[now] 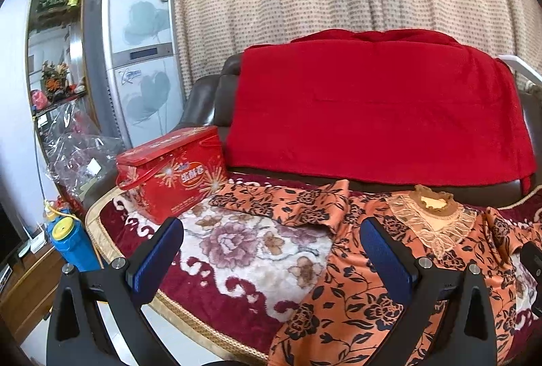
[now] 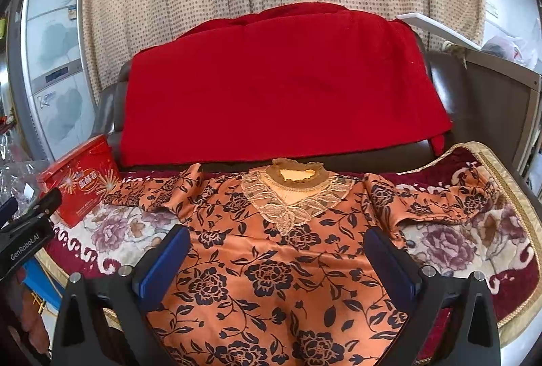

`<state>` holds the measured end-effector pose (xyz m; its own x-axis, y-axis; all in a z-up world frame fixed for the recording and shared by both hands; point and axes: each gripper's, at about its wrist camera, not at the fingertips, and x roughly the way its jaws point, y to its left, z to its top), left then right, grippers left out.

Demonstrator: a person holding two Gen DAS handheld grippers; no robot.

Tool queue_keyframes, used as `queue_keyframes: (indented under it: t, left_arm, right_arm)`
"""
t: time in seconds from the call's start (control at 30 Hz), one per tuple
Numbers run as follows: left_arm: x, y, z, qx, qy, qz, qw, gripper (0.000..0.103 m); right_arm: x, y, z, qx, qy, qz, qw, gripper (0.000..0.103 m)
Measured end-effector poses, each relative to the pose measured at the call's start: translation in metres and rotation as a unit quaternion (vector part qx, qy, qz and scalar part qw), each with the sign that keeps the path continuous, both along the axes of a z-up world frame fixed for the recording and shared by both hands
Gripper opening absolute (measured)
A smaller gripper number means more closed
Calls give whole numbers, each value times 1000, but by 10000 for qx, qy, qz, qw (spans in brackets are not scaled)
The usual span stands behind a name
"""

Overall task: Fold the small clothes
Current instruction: 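Move both tools toward the spread orange floral blouse, then grasp the blouse sleeve nearest the right tool with the right tool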

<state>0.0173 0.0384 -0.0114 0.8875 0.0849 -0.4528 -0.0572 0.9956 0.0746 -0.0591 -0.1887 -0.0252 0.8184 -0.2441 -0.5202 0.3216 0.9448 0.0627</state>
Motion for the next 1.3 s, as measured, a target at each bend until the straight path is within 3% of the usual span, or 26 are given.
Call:
queue_keyframes:
  t: [0.1, 0.37, 0.67, 0.83, 0.9, 1.0, 1.13, 1.23, 1.3]
  left_arm:
    - [1, 6, 3, 158, 56, 117, 9998, 103]
    - [7, 20, 5, 86, -217, 378, 9990, 103]
    - [18, 9, 3, 199, -193, 395, 9988, 103]
    - [61, -36, -25, 181, 306, -128, 9993, 103]
    - [95, -71, -51, 208, 815, -499, 9952, 103]
    - [139, -119, -92, 161, 1495, -985, 9837, 103]
    - [168, -165, -128, 256, 1681, -1250, 9775, 103]
    - [179, -185, -142, 318, 1524, -1364, 9783, 103]
    - [179, -188, -149, 431, 1470, -1468, 9772, 103]
  right_arm:
    - [6, 6, -1, -89, 17, 79, 9999, 103]
    - [19, 14, -1, 22, 119, 251, 9996, 103]
    - [28, 4, -9, 151, 237, 231, 9993, 103]
    - [36, -52, -35, 700, 305, 121, 9970, 103]
    - [38, -95, -54, 1193, 350, -91, 9922, 103]
    - [29, -199, -101, 2187, 401, -1048, 9693, 103]
    - [-7, -307, -141, 2827, 142, -2310, 9309, 99]
    - [-39, -372, -160, 3526, -472, -3113, 8812, 88]
    - [-46, -405, -171, 3769, -696, -3489, 8552, 82]
